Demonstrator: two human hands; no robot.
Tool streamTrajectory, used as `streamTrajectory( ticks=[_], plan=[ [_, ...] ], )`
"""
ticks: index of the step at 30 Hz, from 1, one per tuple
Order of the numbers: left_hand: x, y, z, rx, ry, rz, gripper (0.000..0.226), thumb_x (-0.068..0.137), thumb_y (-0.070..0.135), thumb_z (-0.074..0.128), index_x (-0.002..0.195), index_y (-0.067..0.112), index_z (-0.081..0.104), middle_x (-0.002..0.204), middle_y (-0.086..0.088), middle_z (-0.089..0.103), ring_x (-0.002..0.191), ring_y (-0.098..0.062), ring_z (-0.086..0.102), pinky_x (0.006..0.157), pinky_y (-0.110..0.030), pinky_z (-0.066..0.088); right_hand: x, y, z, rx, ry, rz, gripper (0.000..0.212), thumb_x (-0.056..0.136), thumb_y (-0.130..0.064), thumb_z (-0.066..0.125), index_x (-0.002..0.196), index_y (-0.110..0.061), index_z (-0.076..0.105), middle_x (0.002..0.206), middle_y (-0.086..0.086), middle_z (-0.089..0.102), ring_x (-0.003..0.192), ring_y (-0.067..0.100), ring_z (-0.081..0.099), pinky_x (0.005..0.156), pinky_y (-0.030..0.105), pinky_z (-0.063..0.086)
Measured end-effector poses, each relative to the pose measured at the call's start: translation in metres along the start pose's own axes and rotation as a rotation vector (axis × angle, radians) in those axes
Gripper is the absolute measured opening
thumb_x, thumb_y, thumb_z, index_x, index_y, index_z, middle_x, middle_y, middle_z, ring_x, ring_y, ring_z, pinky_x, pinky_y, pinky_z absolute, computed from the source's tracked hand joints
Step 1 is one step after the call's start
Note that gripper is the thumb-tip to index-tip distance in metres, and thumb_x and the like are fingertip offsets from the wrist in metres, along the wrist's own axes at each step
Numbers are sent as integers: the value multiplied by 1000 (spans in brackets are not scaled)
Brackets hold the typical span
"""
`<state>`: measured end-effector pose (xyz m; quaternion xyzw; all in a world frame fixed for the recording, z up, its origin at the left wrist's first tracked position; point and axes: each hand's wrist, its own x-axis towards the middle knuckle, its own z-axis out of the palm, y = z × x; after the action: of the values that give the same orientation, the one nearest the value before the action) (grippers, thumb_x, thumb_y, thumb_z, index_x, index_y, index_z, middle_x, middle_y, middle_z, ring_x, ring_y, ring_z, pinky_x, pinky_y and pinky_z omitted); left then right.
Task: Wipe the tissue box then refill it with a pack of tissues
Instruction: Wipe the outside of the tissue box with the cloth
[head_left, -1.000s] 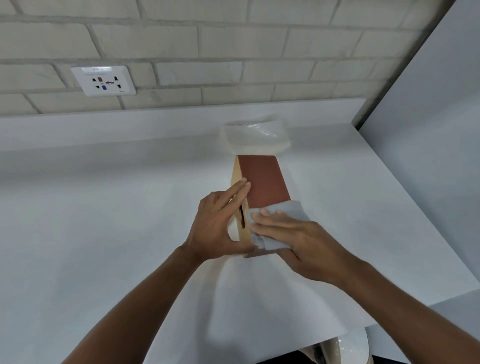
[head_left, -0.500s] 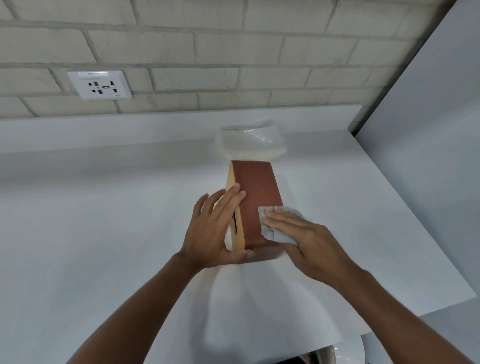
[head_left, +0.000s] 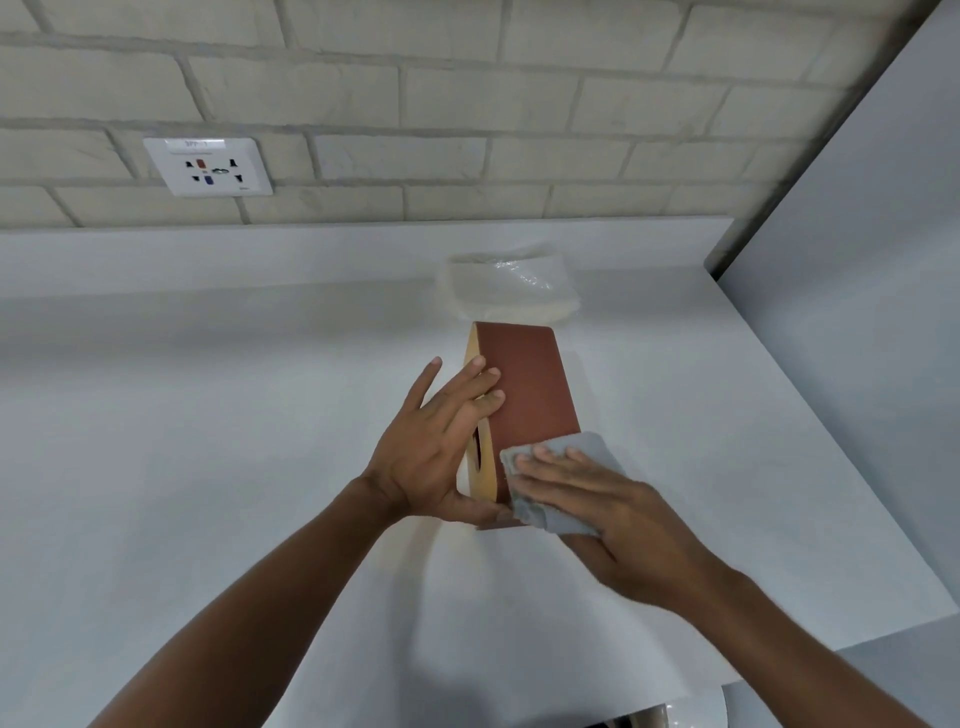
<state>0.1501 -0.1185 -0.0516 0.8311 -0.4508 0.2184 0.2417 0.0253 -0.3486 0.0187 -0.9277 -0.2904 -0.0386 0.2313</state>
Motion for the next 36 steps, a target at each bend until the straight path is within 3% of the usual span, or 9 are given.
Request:
streamTrajectory(
  ticks=[4,9,14,19,24,29,33,36],
  plan=[
    [-1,0,6,-95,25,-33,113,69,85,65,141,0,47,153,-22,50,152,-34,37,123,-54,30,4,17,-9,41,131,194,52,89,-4,61,138,-21,56,147,-9,50,140,3,38,111,36,40],
    [0,-2,9,-187,61,-23,111,66,74,77,140,-5,52,153,-23,49,151,-36,38,115,-54,42,1,-8,4,-1,-9,3,47,94,-15,54,141,-17,52,150,-5,45,142,7,35,118,32,29],
    [-2,2,9,-227,57,-71,112,67,77,77,140,-5,52,155,-21,47,153,-34,35,116,-51,42,12,24,-12,-23,121,198,47,92,-13,53,139,-21,55,147,-6,49,140,4,37,109,38,43],
    [-2,2,15,-229,86,-41,110,74,81,67,138,-7,52,152,-26,47,151,-40,37,114,-53,45,11,-4,7,-57,-27,-40,50,94,-13,51,144,-16,48,152,-1,43,144,10,33,119,32,27],
    [-1,4,13,-218,89,-67,106,72,81,67,141,3,47,152,-23,49,151,-37,38,110,-50,48,9,20,-7,-4,165,188,46,92,-11,56,137,-17,57,146,-5,50,140,5,38,110,35,41],
    [-1,4,17,-217,124,-39,108,74,85,62,139,0,48,150,-26,50,150,-40,39,112,-52,46,3,-7,5,-38,22,-7,46,93,-17,50,140,-13,54,150,-1,46,142,8,35,118,28,28],
    [-1,4,17,-215,110,-63,106,73,83,65,140,3,47,151,-24,50,152,-36,37,114,-46,45,10,19,-9,-6,173,176,46,91,-11,53,136,-19,58,145,-6,52,139,3,38,109,32,42],
    [-2,3,18,-223,111,-58,105,74,83,63,141,4,46,151,-24,49,152,-38,37,113,-47,46,16,-1,2,-46,119,99,48,90,-15,48,137,-15,57,146,0,51,141,7,37,115,31,34]
  ],
)
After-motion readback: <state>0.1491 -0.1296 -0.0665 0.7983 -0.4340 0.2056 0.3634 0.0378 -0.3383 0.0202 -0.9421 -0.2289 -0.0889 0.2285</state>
